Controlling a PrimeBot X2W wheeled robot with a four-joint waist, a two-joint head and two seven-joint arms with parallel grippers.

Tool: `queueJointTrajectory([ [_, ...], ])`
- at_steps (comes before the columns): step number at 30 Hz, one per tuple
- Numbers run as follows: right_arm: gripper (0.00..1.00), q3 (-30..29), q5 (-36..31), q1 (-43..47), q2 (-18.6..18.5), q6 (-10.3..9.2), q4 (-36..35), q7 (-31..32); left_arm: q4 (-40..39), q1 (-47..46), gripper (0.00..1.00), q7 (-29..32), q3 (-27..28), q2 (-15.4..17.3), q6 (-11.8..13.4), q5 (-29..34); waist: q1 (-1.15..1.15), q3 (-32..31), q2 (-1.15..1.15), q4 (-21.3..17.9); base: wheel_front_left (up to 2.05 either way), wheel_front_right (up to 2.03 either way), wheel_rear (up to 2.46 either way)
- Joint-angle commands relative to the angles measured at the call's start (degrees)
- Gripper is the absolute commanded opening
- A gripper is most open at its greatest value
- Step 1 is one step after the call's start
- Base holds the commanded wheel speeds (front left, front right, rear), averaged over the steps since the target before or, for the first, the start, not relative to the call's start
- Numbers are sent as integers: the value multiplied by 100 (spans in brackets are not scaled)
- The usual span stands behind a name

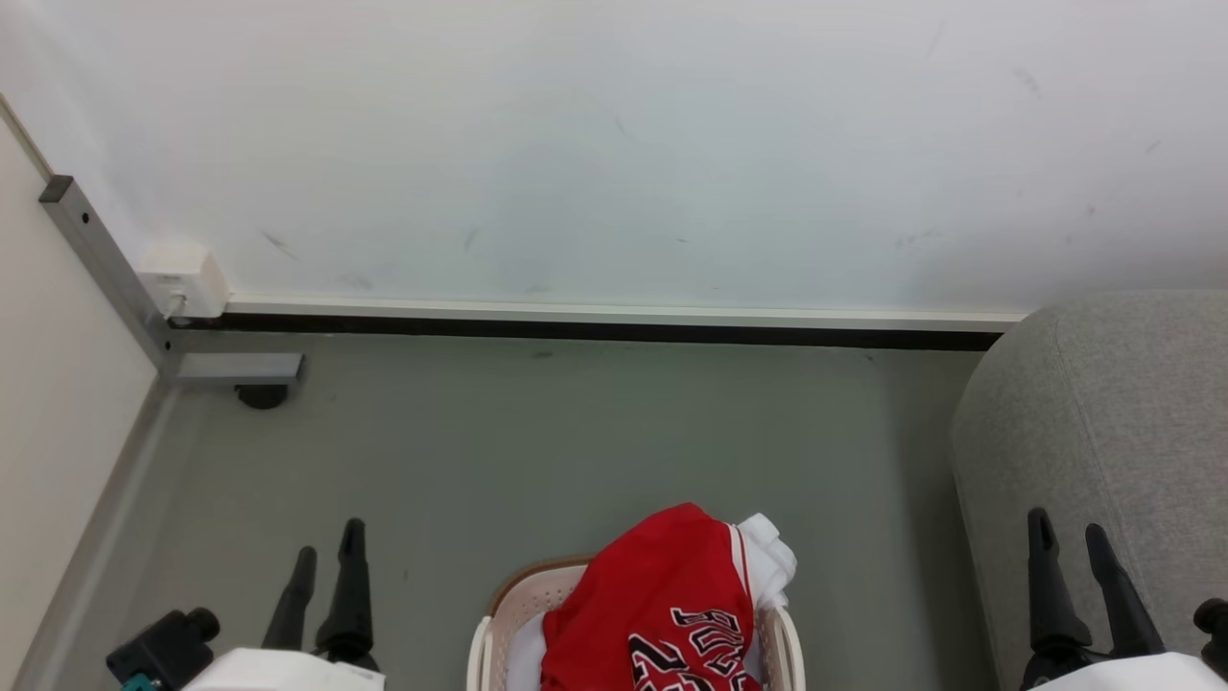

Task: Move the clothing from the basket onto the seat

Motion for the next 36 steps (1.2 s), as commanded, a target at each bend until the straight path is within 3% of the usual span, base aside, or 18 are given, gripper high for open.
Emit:
queueJointTrajectory([
  [1,100,16,-189,-51,-65,-5,-77,-59,-86,-13,100,-65,-2,49,7,186,0,1,0,2,0,0,0],
  [21,100,179,-1540,-15,-75,-7,107,-370,-58,78,100,-376,-112,97,102,1634,0,3,0,31,0,0,0],
  [36,100,222,-2114,34,-80,-9,225,-566,-18,115,100,-571,-226,158,162,2451,0,19,0,48,0,0,0],
])
